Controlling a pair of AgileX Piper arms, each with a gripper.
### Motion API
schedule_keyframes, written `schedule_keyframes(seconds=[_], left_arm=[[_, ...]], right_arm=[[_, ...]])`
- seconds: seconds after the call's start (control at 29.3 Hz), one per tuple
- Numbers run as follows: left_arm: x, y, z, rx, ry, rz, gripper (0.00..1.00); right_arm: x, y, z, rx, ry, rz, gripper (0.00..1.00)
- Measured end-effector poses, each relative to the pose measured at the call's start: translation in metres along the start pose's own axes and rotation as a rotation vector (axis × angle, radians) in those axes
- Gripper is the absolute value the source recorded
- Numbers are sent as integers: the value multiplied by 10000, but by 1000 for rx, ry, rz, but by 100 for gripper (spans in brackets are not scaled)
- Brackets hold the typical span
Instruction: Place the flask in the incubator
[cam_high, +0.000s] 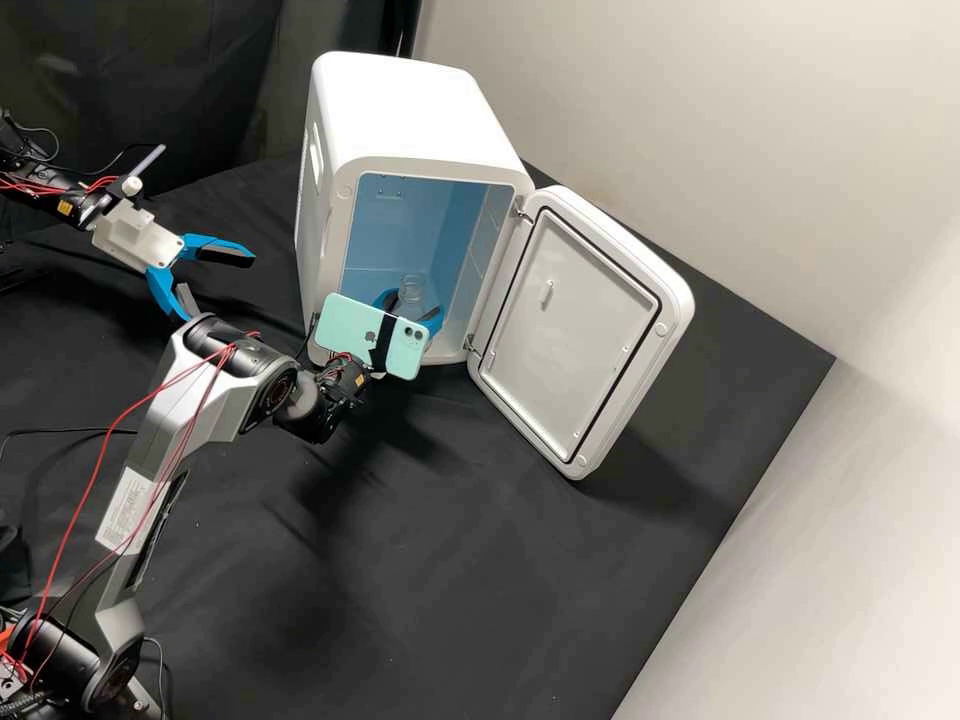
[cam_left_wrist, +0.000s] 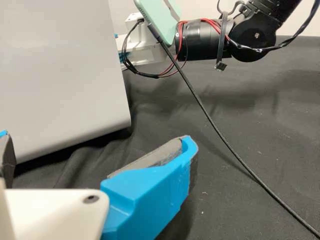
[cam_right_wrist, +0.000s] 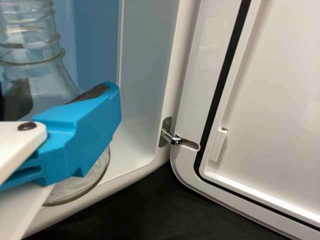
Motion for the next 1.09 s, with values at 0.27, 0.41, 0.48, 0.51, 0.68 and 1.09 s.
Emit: schedule_keyframes(seconds=[0.27,0.41,0.48,0.51,0.68,1.09], left_arm=[[0,0,0,0,0,0,100],[0,0,0,0,0,0,100],[0,0,0,0,0,0,100],[0,0,0,0,0,0,100],[0,0,0,0,0,0,100],[-11,18,5,7,2,7,100]], right_arm=[[-8,0,0,0,0,0,0],[-8,0,0,0,0,0,100],[-8,0,0,0,0,0,100],[-8,0,0,0,0,0,100],[-8,-14,-20,1,3,-2,100],[-8,-22,-31,1,5,-4,100]])
